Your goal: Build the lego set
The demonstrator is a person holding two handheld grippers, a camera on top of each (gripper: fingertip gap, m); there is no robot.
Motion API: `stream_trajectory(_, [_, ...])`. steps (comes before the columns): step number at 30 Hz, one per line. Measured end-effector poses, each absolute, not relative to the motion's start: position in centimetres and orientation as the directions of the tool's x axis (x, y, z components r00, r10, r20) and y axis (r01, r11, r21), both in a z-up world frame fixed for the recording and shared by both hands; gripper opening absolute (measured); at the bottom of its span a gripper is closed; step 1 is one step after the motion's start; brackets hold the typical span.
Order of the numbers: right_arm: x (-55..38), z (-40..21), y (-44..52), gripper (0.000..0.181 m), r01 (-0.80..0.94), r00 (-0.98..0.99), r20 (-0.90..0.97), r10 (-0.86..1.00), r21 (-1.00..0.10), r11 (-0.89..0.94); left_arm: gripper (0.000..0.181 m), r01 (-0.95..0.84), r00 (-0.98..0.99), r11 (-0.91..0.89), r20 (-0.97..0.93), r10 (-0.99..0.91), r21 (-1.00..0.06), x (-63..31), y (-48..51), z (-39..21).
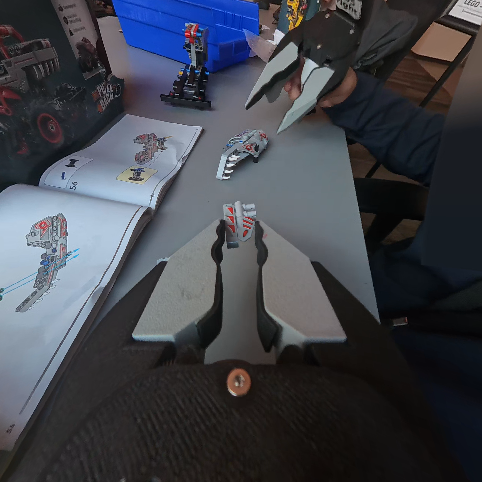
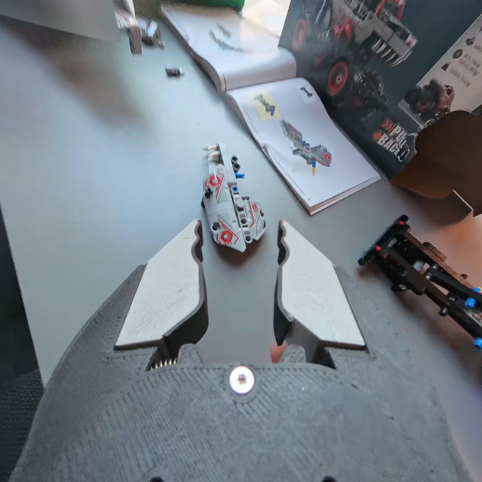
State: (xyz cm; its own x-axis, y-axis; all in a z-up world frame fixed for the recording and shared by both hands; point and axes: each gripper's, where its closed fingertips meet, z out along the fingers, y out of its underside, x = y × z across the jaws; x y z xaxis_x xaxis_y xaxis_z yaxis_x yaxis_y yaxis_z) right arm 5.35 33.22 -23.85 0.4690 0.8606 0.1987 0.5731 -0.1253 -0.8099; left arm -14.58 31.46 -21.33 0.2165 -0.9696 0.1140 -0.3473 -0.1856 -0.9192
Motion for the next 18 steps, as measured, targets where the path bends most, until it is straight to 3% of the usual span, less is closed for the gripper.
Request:
stream_trajectory(7, [5.1, -25.3, 33.7, 0.064, 0.649, 0.437, 0.248, 0.865, -0.752, -0.113, 0.02, -0.36, 0.21, -0.16, 0.088, -0.974, -0.919, -14.6, 31.2, -21.4])
stream_trajectory(18, [3.3, -26.7, 34.1, 0.055, 0.668, 0.363, 0.187, 0.913, -0.736, -0.114, 0.02, -0.369, 0.219, -0.156, 0.077, -0.973, -0.916, -14.9, 31.4, -21.5])
